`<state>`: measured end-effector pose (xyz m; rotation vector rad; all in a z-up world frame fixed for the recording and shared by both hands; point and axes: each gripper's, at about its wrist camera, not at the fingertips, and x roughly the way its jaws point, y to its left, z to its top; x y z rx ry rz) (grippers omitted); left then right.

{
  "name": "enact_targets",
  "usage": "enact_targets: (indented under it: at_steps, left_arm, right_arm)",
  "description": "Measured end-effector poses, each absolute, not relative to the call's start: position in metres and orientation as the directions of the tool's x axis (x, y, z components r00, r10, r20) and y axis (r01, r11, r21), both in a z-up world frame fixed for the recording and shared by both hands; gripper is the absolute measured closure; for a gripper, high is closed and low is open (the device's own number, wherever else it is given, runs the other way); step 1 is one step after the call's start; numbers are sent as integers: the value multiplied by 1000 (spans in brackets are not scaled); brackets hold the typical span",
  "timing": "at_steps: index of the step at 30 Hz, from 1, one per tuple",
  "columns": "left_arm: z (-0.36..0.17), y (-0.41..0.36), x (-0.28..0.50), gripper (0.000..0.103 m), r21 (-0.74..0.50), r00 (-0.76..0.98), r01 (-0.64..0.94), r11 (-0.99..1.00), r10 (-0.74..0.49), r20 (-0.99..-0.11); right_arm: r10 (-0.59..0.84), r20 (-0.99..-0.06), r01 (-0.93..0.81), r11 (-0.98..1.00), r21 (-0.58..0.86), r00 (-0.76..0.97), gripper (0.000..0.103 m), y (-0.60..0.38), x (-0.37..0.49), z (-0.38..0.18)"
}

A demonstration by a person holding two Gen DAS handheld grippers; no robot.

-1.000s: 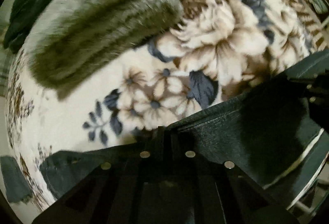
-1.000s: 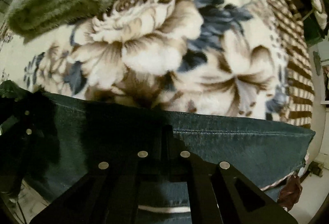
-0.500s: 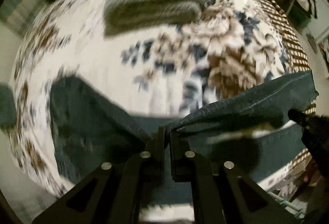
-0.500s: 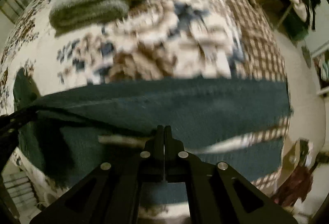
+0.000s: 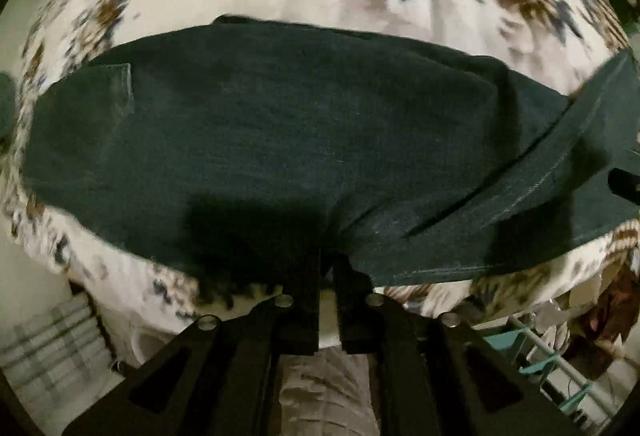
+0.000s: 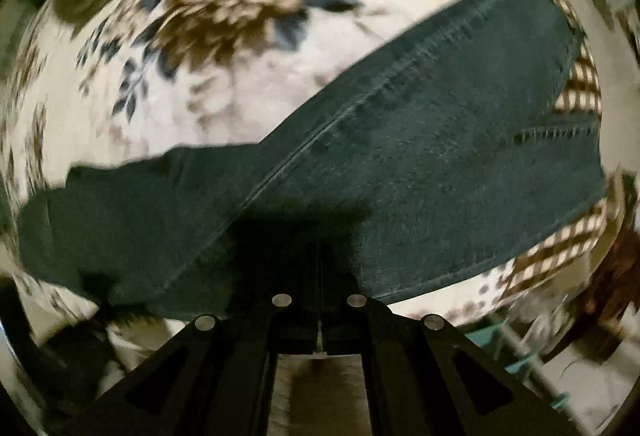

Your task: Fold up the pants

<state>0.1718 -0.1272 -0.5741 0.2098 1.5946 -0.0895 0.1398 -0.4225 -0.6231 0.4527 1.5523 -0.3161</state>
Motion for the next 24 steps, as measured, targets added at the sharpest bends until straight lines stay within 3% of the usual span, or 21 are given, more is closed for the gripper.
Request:
enact_targets:
  at_steps: [1, 2, 3, 5, 7, 9, 11, 18, 19, 20, 21, 24]
  left_arm:
    - [-570, -126, 171, 95, 69, -27, 167, 983, 74, -997]
    - [-563, -124, 170, 95, 57, -25, 140, 989, 61, -998]
    - [-554, -122, 169, 85, 43, -16, 116, 992, 45, -999]
    - [-536, -118, 167, 70, 39, 5, 73, 997, 39, -999]
    - [-518, -115, 169, 63, 67, 56, 48, 997, 64, -996]
    - [-506, -115, 182, 46, 81, 95, 18, 997, 79, -992]
    - [-501, -122, 200, 39, 104, 145, 2, 995, 103, -984]
    - [-527, -170, 251, 39, 191, 237, 53, 980, 173, -956]
    - [-528, -175, 253, 39, 194, 243, 65, 979, 173, -955]
    - [-529, -181, 255, 39, 193, 248, 77, 978, 169, -954]
    - [-527, -187, 255, 39, 180, 257, 86, 980, 153, -954]
    - [-517, -203, 250, 39, 141, 270, 109, 984, 108, -957]
  right_arm:
    - [103, -995, 499, 862, 92, 6, 94, -430, 139, -623]
    - [117, -993, 525, 844, 108, 15, 73, -437, 140, -621]
    - [130, -991, 548, 828, 123, 27, 41, -442, 140, -619]
    - [154, -986, 599, 783, 164, 69, 19, -458, 139, -613]
    - [145, -986, 638, 752, 167, 88, 19, -472, 147, -608]
    - [119, -988, 671, 725, 155, 99, 19, -486, 162, -604]
    - [94, -991, 699, 701, 137, 100, 19, -500, 184, -603]
    - [-27, -1000, 781, 625, -24, -10, 22, -554, 225, -641]
    - [-46, -999, 777, 628, -48, -24, 30, -558, 224, -644]
    - [-84, -996, 775, 627, -79, -34, 61, -562, 219, -642]
    - [-100, -995, 784, 616, -75, -17, 83, -565, 209, -639]
    - [-96, -994, 847, 531, -7, 52, 90, -577, 151, -622]
